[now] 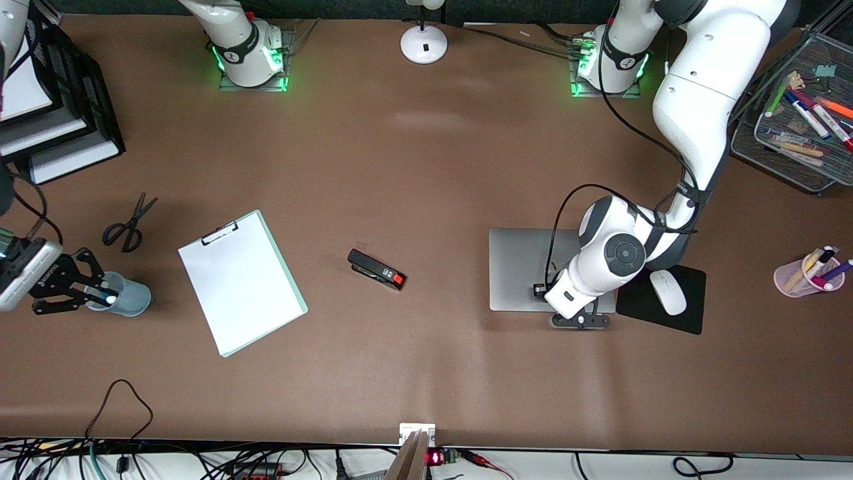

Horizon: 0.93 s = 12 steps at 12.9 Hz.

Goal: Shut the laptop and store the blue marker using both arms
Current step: 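Drop the marker into the pen cup while the left gripper presses the lid shut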

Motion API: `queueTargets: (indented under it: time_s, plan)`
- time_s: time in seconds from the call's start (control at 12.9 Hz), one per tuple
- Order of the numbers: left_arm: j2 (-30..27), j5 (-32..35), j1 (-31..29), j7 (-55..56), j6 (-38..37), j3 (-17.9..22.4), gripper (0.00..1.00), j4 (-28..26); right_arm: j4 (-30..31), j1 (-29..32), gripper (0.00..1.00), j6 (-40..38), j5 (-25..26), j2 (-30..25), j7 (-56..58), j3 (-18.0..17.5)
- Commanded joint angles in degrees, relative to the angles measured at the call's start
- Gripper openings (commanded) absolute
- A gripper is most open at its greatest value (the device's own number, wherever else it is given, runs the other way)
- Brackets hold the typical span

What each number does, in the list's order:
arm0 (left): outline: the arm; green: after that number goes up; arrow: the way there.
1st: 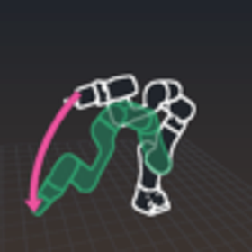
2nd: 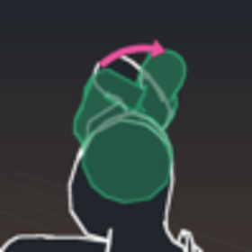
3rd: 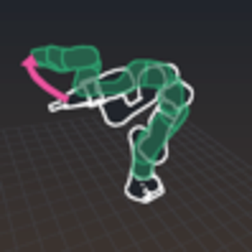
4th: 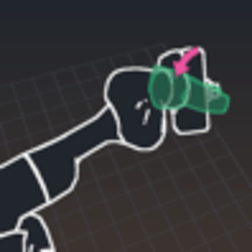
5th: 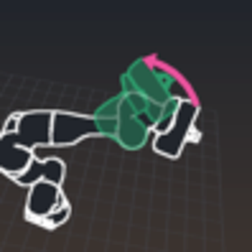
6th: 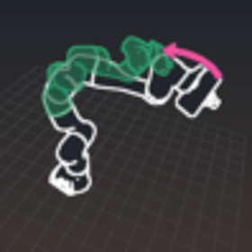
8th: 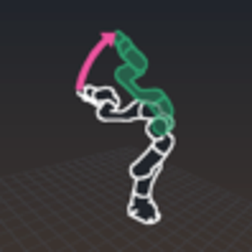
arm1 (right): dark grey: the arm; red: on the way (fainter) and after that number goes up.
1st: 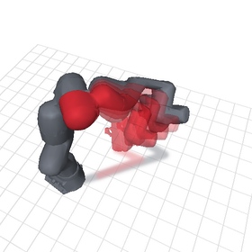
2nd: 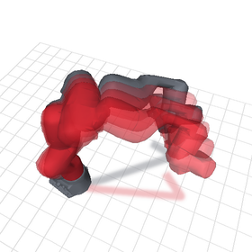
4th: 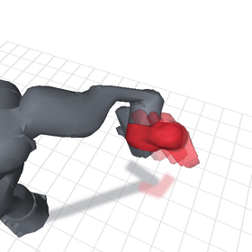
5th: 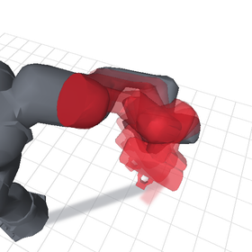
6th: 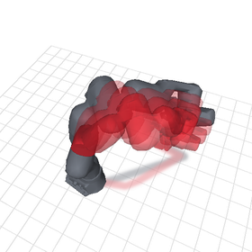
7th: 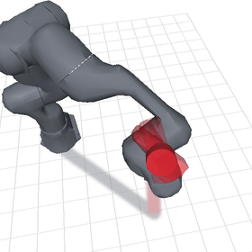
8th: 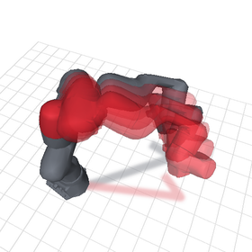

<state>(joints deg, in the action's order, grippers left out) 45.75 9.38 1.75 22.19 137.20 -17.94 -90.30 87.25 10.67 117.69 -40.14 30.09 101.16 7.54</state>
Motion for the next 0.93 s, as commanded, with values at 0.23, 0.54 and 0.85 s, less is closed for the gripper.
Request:
queueTargets:
  time_s: [0.23,0.54,0.85]
  plan:
    - [-9.33,1.61,-0.96,-0.57,-19.04,-0.60,0.00,3.99,-1.83,7.25,0.00,-5.97,-10.40,4.71,14.58,-0.94]
    - [-18.91,0.99,-2.19,-7.67,-30.66,-0.60,0.45,3.90,-1.83,8.40,0.48,-6.51,-10.58,5.86,14.51,-0.94]
    - [-26.83,0.90,-3.07,-12.78,-34.26,-0.78,1.00,3.37,-2.00,7.61,1.00,-6.42,-10.76,4.90,6.97,-0.86]
